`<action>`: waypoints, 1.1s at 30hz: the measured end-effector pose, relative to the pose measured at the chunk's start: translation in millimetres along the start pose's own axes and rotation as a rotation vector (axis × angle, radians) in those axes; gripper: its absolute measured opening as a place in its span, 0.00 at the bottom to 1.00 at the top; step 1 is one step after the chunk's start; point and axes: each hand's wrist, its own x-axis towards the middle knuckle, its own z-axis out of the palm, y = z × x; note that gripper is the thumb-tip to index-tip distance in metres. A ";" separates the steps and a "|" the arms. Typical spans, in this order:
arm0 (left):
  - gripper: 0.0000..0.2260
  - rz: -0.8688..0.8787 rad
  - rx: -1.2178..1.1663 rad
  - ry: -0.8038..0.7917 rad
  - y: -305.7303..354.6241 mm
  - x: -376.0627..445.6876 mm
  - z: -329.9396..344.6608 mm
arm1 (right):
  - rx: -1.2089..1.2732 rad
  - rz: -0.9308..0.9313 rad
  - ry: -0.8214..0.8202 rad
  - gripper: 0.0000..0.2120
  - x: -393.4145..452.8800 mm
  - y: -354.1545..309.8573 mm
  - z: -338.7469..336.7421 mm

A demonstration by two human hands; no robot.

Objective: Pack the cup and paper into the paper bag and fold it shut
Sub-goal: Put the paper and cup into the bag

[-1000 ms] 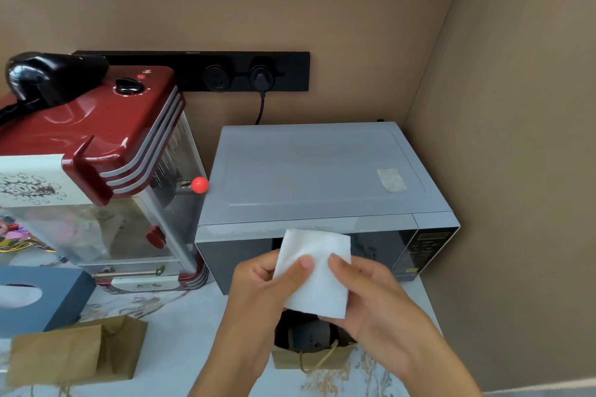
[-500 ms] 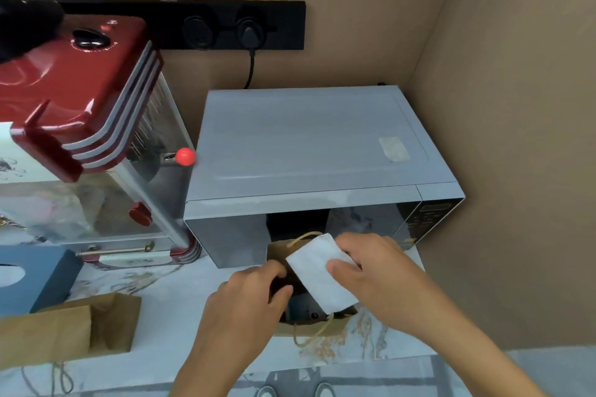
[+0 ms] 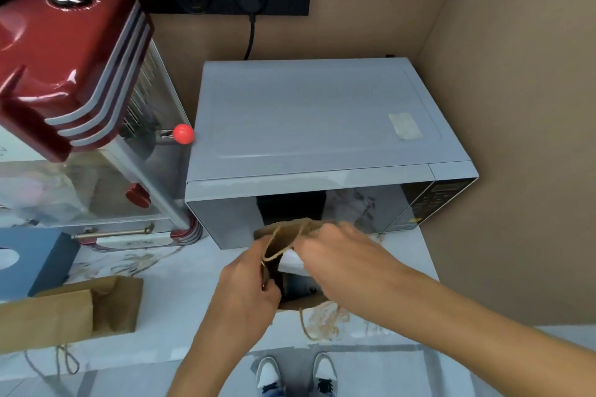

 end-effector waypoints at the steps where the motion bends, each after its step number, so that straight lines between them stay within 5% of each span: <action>1: 0.30 -0.015 -0.025 -0.020 -0.2 -0.7 2.8 | -0.016 -0.051 -0.003 0.17 -1.2 -0.2 1.2; 6: 0.34 -0.045 -0.115 -0.044 1.1 -3.8 16.7 | 0.057 -0.010 -0.148 0.22 9.0 3.1 23.3; 10: 0.37 -0.051 -0.155 -0.053 1.3 -3.2 17.6 | 0.218 0.304 -0.266 0.04 48.3 0.5 48.4; 14: 0.38 -0.073 -0.164 -0.026 -3.5 -2.5 10.3 | 0.423 0.562 -0.308 0.09 74.9 5.3 73.0; 22: 0.38 -0.056 -0.180 -0.049 -9.6 -1.1 10.7 | 0.607 0.606 -0.548 0.15 81.6 5.3 100.1; 33: 0.38 -0.021 -0.218 -0.078 -14.1 0.9 15.6 | 0.460 0.473 -0.588 0.17 85.2 -6.5 101.5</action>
